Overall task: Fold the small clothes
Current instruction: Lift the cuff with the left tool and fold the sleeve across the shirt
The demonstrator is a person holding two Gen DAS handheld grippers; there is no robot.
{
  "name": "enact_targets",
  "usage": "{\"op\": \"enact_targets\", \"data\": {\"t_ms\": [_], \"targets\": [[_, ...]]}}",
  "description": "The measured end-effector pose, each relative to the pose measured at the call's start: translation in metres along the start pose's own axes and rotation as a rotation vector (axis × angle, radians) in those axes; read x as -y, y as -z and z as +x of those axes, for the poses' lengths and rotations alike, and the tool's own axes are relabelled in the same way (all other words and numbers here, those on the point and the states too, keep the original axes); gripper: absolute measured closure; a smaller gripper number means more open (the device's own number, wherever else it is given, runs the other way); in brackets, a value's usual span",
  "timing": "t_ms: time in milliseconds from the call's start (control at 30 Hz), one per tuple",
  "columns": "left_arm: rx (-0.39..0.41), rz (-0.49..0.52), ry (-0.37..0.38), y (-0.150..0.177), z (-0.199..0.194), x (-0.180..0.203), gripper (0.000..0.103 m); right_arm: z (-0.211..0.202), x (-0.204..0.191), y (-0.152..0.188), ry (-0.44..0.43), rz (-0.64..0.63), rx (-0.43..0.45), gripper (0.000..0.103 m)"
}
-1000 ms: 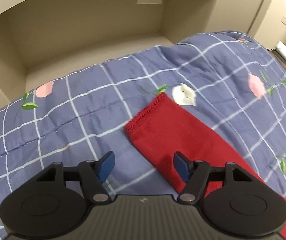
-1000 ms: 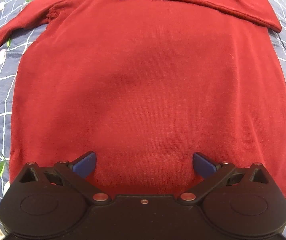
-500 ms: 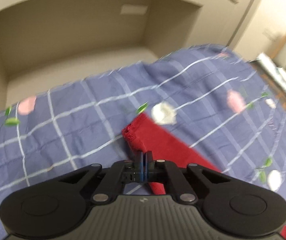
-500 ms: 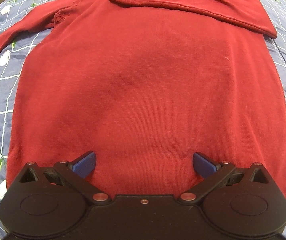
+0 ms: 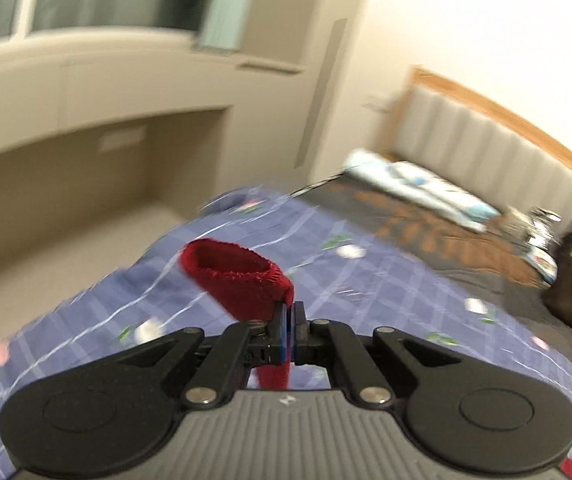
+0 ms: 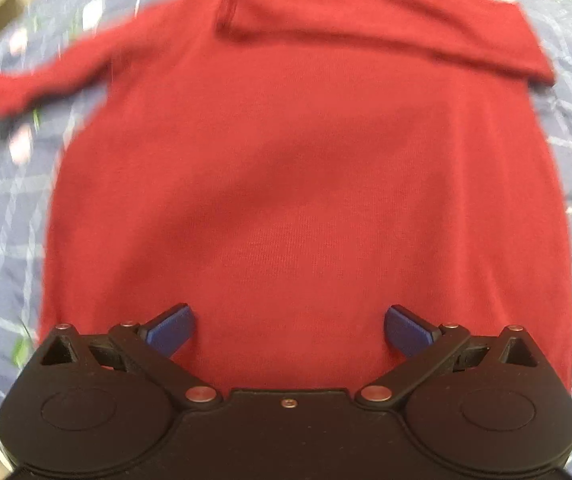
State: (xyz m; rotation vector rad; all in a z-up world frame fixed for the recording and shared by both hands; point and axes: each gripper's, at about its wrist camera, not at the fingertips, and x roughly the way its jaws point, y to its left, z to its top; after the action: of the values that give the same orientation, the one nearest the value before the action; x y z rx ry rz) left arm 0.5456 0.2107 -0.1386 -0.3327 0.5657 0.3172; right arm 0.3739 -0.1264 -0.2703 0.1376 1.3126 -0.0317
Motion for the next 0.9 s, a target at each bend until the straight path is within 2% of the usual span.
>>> {"op": "enact_targets", "data": {"t_ms": [200,300,433,567,700,800,900], "targets": [[0.076,0.080,0.163,0.012,-0.042,0.104,0.103,-0.029,0.043,-0.016,0.010,-0.008,0.105,0.000],[0.092,0.106,0.241,0.031,-0.060,0.160,0.103,-0.040,0.076,-0.021,0.023,0.038,0.110,0.000],[0.086,0.204,0.319,0.072,-0.072,0.231,0.103,-0.066,0.122,-0.027,0.027,0.133,0.163,0.000],[0.033,0.293,0.354,0.126,-0.067,0.292,0.103,-0.081,0.162,-0.031,0.032,0.198,0.201,0.000],[-0.056,0.365,0.356,0.180,-0.057,0.333,0.103,-0.083,0.193,-0.028,0.046,0.258,0.199,0.000],[-0.118,0.440,0.360,0.216,-0.057,0.348,0.103,-0.081,0.209,-0.025,0.052,0.295,0.191,0.000],[-0.210,0.470,0.380,0.241,-0.048,0.350,0.103,-0.078,0.220,-0.020,0.052,0.313,0.184,0.000]]}}
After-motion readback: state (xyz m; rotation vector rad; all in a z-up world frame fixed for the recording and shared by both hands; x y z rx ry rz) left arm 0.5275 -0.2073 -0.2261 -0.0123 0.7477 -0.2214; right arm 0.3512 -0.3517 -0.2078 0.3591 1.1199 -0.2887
